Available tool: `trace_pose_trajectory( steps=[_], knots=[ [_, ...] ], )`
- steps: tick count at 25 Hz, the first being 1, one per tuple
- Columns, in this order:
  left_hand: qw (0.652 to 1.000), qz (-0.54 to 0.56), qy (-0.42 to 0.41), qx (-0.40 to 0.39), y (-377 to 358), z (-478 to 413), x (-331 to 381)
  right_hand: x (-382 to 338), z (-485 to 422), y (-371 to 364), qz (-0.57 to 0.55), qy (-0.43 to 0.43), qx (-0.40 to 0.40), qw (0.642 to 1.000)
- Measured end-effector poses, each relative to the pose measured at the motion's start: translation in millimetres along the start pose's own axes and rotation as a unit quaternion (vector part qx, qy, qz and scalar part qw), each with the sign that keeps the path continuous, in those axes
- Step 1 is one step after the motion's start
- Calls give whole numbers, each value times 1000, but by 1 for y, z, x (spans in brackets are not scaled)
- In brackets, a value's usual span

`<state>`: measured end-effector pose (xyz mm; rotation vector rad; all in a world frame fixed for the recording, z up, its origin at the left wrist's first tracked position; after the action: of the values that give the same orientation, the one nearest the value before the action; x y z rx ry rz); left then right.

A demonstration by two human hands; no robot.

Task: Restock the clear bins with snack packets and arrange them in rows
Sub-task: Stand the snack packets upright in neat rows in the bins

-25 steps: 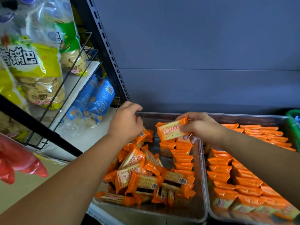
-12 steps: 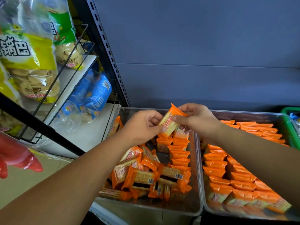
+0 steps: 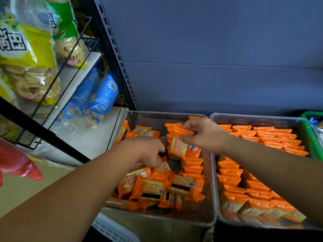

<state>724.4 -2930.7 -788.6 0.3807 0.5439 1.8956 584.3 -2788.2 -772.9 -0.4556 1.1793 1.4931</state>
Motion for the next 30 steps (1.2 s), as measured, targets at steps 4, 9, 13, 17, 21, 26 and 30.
trace_pose_trajectory(
  steps=[4,9,13,17,21,26,30],
  knots=[
    [1000,-3,-7,-18,1,13,2,1,-2,-11,69,9,-6,998],
    [990,79,-61,98,5,23,-14,-1,-9,-22,109,35,5,993],
    [950,235,-96,184,6,31,-32,12,-15,-30,282,1,-2,959],
    [881,401,-124,219,4,31,-49,8,-22,-44,350,26,-31,936],
    [845,465,-122,237,2,30,-55,2,-22,-45,359,39,-26,932],
    [815,509,-103,258,4,32,-59,0,-23,-51,430,-3,-6,903],
    [805,525,-102,256,4,35,-59,-2,-26,-57,453,-20,-6,891]
  ],
)
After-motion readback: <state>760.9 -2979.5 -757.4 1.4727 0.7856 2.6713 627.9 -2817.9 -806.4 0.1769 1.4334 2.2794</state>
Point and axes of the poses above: each hand's wrist, its own z-axis away from the middle knuckle, its own y-axis out of the back of the hand, x = y × z, the point moved 3 cm from there along -z, towards the middle knuckle, and after that the axes turned 9 degrees about -x, right-handed, at the moved point
